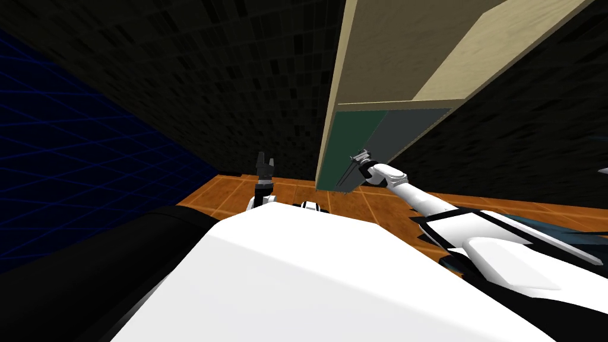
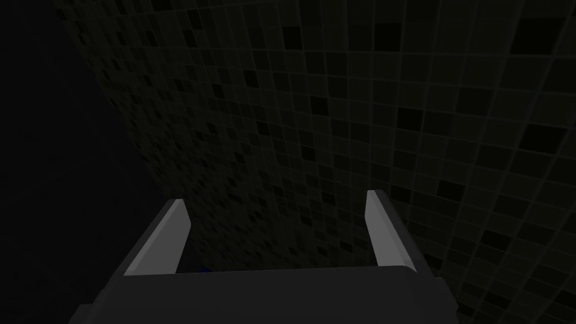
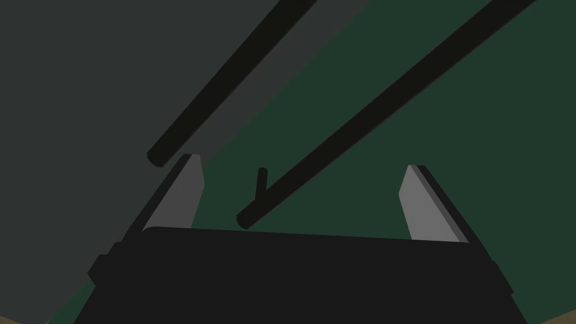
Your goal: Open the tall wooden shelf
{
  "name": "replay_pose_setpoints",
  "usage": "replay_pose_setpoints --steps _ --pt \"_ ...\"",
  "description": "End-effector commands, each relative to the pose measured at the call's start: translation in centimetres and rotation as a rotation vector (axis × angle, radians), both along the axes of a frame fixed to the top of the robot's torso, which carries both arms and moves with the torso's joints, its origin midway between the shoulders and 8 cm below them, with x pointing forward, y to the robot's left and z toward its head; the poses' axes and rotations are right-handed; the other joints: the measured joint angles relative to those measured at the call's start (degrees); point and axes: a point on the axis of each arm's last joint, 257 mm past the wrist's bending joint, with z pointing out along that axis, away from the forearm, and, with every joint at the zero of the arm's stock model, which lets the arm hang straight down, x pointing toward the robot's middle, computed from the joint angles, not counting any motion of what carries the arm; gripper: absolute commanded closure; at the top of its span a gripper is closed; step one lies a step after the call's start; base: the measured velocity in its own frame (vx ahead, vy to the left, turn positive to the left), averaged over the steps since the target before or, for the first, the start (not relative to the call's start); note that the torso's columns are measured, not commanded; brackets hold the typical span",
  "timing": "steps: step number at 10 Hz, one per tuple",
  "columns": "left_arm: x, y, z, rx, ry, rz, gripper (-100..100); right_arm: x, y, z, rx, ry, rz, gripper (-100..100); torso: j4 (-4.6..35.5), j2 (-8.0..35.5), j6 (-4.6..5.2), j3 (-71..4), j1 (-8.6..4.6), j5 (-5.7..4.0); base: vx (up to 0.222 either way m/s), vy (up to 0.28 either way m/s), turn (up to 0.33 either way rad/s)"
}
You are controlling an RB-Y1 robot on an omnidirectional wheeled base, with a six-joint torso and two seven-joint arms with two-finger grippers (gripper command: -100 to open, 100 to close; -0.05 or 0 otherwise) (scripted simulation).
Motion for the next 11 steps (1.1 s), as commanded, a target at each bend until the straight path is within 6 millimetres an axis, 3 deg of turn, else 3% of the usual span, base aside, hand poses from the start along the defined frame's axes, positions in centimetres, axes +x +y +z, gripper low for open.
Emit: replay_pose_setpoints --steps 1,3,4,5,7,8,10,11 --pt "0.0 0.0 0.0 0.0 0.0 0.0 0 1.1 -0.9 0.3 -0.027 0.006 -0.048 -100 0.0 -0.1 -0.04 -0.1 0.04 0.0 -0.072 -0.049 0.15" --pt "0.0 0.0 0.0 0.0 0.0 0.0 0 1.8 0.8 1.0 -0.061 -0.002 -0.024 -100 0.0 0.2 -0.01 0.1 -0.26 -0.08 -0.086 -0.066 0.034" --pt "0.0 0.0 0.0 0.0 0.0 0.0 0 1.6 0.3 1.0 -0.05 -0.002 -0.032 -100 0.0 0.1 -0.02 0.1 -0.11 -0.05 -0.025 -0.015 -0.004" --pt "0.0 0.0 0.0 0.0 0.0 0.0 0 0.8 1.9 0.7 -0.037 -0.007 0.026 100 0.0 -0.1 -0.04 0.0 0.02 -0.01 0.116 0.052 -0.178" --pt "0.0 0.0 0.0 0.0 0.0 0.0 0 0.3 0.9 -0.1 -0.018 0.004 0.017 100 -0.3 -0.6 -0.3 -0.4 0.17 0.01 0.097 0.072 -0.057" --pt "0.0 0.0 0.0 0.0 0.0 0.0 0 -0.3 2.5 0.4 -0.009 -0.012 0.071 100 -0.4 -0.6 -0.5 -0.4 0.0 -0.11 0.083 0.083 -0.124" --pt "0.0 0.0 0.0 0.0 0.0 0.0 0 -1.2 0.6 -0.7 0.019 0.003 0.051 100 -0.4 -0.6 -0.58 -0.4 0.18 -0.08 0.075 0.062 -0.047" --pt "0.0 0.0 0.0 0.0 0.0 0.0 0 -1.8 2.0 0.2 0.022 -0.019 0.099 100 -0.5 -0.6 -0.62 -0.4 0.04 -0.17 0.112 0.084 -0.116"
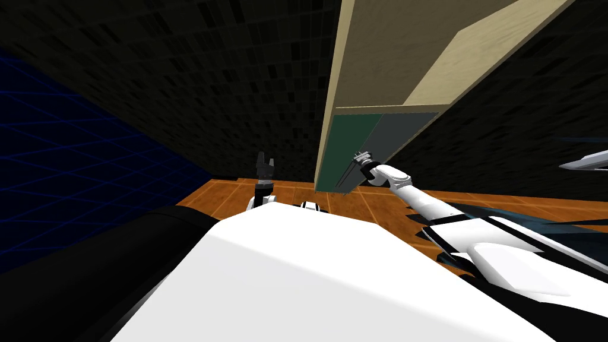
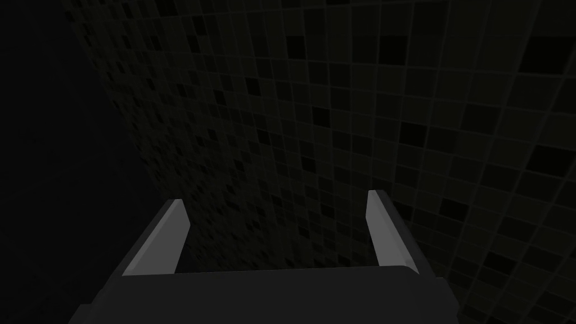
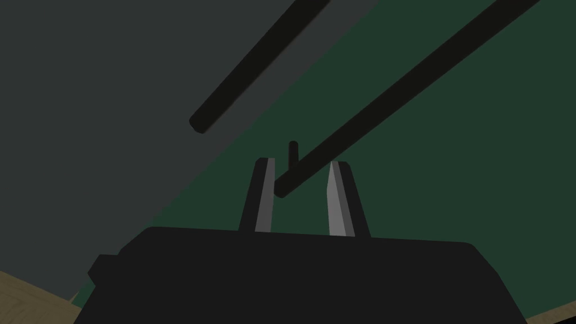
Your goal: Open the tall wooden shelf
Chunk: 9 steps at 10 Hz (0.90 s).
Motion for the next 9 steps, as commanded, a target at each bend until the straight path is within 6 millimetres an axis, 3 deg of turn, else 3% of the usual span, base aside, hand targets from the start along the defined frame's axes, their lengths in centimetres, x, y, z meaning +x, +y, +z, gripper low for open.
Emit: replay_pose_setpoints --steps 1,2,3,6,7,9 --pt "0.0 0.0 0.0 0.0 0.0 0.0 0 -1.4 0.8 -0.6 0.03 -0.001 0.052 100 0.1 -0.1 0.03 -0.1 0.19 0.08 0.104 0.09 -0.112" --pt "0.0 0.0 0.0 0.0 0.0 0.0 0 -1.8 -0.2 -1.2 0.04 0.007 0.039 100 0.0 -0.2 -0.12 -0.1 0.22 0.09 0.044 0.041 -0.004" --pt "0.0 0.0 0.0 0.0 0.0 0.0 0 -2.4 1.0 0.0 0.037 -0.02 0.082 100 -0.1 -0.2 -0.1 -0.1 0.04 -0.01 0.093 0.08 -0.108" --pt "0.0 0.0 0.0 0.0 0.0 0.0 0 -3.7 -1.1 -1.5 0.057 0.004 0.061 100 0.0 -0.2 -0.16 -0.1 0.09 0.01 0.054 0.041 -0.023" --pt "0.0 0.0 0.0 0.0 0.0 0.0 0 -4.3 -0.3 -0.1 0.049 -0.028 0.098 100 -0.1 -0.2 -0.14 -0.1 -0.03 -0.07 0.067 0.067 -0.103" --pt "0.0 0.0 0.0 0.0 0.0 0.0 0 -5.4 -2.1 -1.0 0.064 -0.012 0.084 100 0.0 -0.1 0.02 -0.1 0.24 0.09 0.079 0.062 -0.055"
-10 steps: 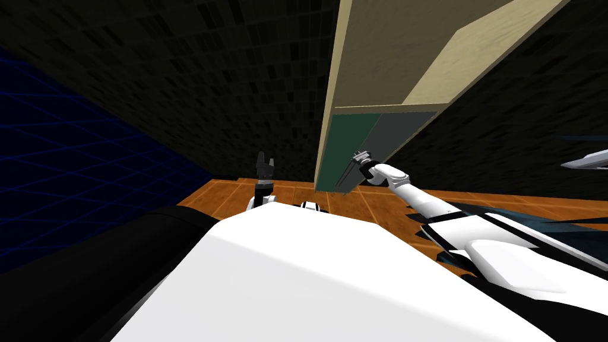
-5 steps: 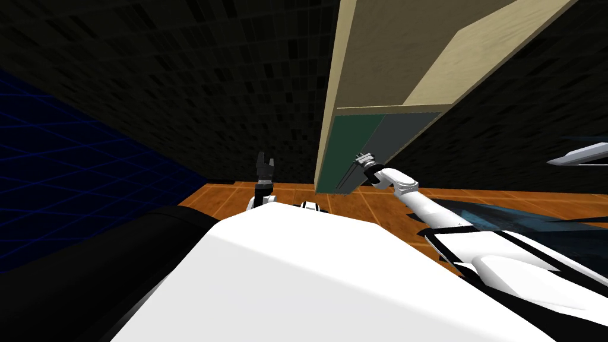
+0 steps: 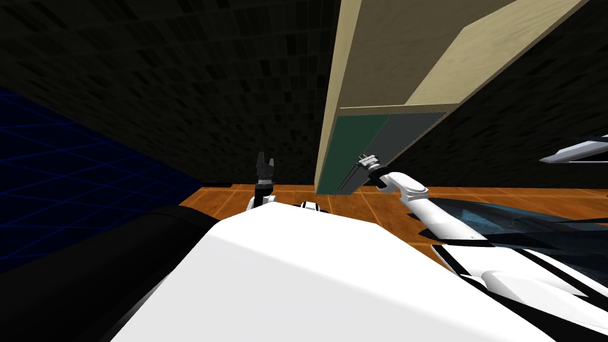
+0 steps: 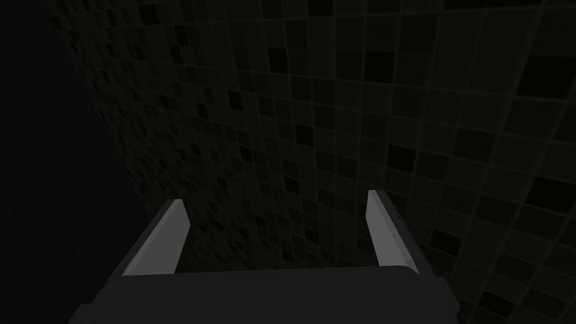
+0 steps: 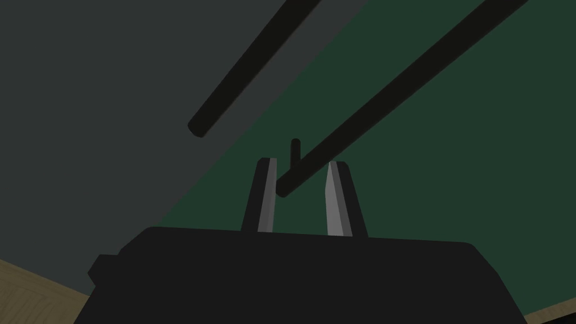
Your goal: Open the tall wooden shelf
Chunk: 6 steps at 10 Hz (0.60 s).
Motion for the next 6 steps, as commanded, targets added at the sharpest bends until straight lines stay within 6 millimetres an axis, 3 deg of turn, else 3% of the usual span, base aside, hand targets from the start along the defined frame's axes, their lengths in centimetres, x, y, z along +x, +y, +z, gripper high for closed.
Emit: replay_pose_setpoints --steps 1,2,4,5,6 --pt "0.0 0.0 0.0 0.0 0.0 0.0 0 -1.3 -0.7 -1.7 0.013 0.027 0.009 100 0.0 0.1 -0.06 0.0 -0.14 -0.08 0.024 0.026 0.013" --pt "0.0 0.0 0.0 0.0 0.0 0.0 0 -2.0 -0.2 -0.4 -0.001 -0.002 0.033 100 -0.1 0.1 -0.06 0.1 -0.25 -0.18 0.08 0.063 -0.11" --pt "0.0 0.0 0.0 0.0 0.0 0.0 0 -3.3 -2.0 -1.5 0.008 0.02 0.024 100 0.0 0.1 0.14 0.1 -0.13 -0.07 0.077 0.07 -0.038" --pt "0.0 0.0 0.0 0.0 0.0 0.0 0 -3.8 -1.5 0.3 -0.013 -0.015 0.055 100 -0.1 0.1 0.09 0.0 -0.37 -0.16 0.097 0.096 -0.115" --pt "0.0 0.0 0.0 0.0 0.0 0.0 0 -4.6 -2.4 0.1 -0.009 -0.011 0.052 100 0.1 0.1 0.15 0.1 -0.15 -0.05 0.102 0.104 -0.1"
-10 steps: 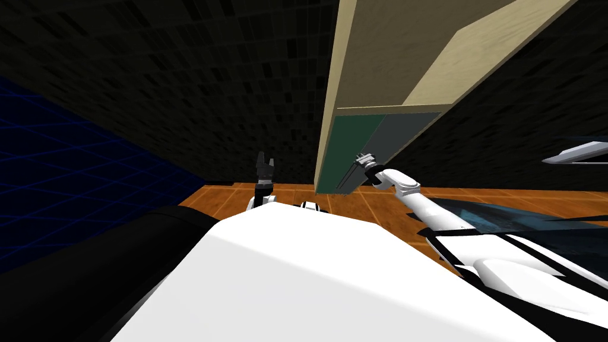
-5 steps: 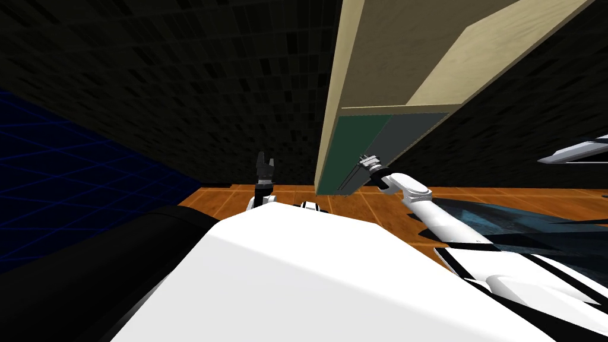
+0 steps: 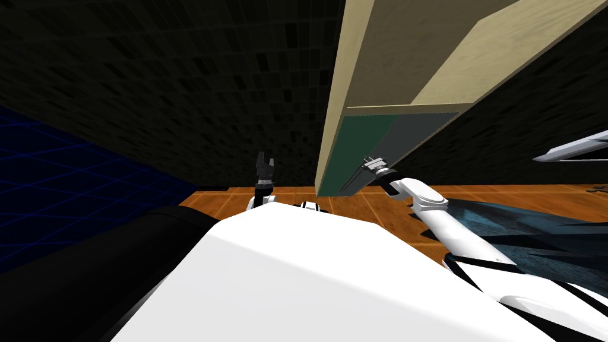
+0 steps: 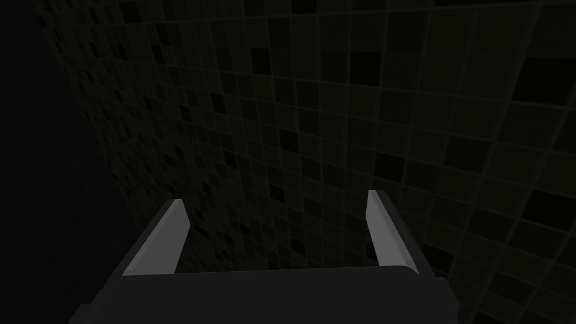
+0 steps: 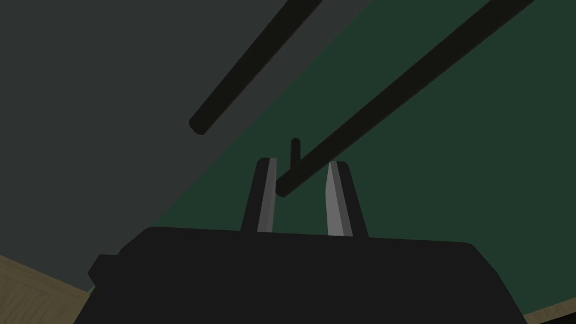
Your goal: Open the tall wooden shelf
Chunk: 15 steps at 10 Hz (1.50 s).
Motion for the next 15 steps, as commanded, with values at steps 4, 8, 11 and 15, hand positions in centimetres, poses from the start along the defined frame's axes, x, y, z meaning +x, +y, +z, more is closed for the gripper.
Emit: replay_pose_setpoints --steps 4,8,11,15 --pt "0.0 0.0 0.0 0.0 0.0 0.0 0 -4.2 -2.4 -0.6 -0.028 0.015 0.025 100 0.1 0.3 0.07 0.2 0.04 0.06 0.077 0.064 -0.045" --pt "0.0 0.0 0.0 0.0 0.0 0.0 0 -6.9 -4.1 -0.6 -0.066 0.025 0.031 100 0.1 0.4 0.27 0.3 0.01 0.0 0.053 0.064 -0.049" --pt "0.0 0.0 0.0 0.0 0.0 0.0 0 -9.3 -5.5 0.0 -0.114 0.033 0.04 100 0.2 0.4 0.18 0.3 -0.03 0.05 0.079 0.079 -0.069" --pt "0.0 0.0 0.0 0.0 0.0 0.0 0 -9.3 -9.5 0.4 -0.109 0.035 -0.05 100 0.2 0.5 0.62 0.3 -0.15 -0.01 0.007 0.1 -0.063"
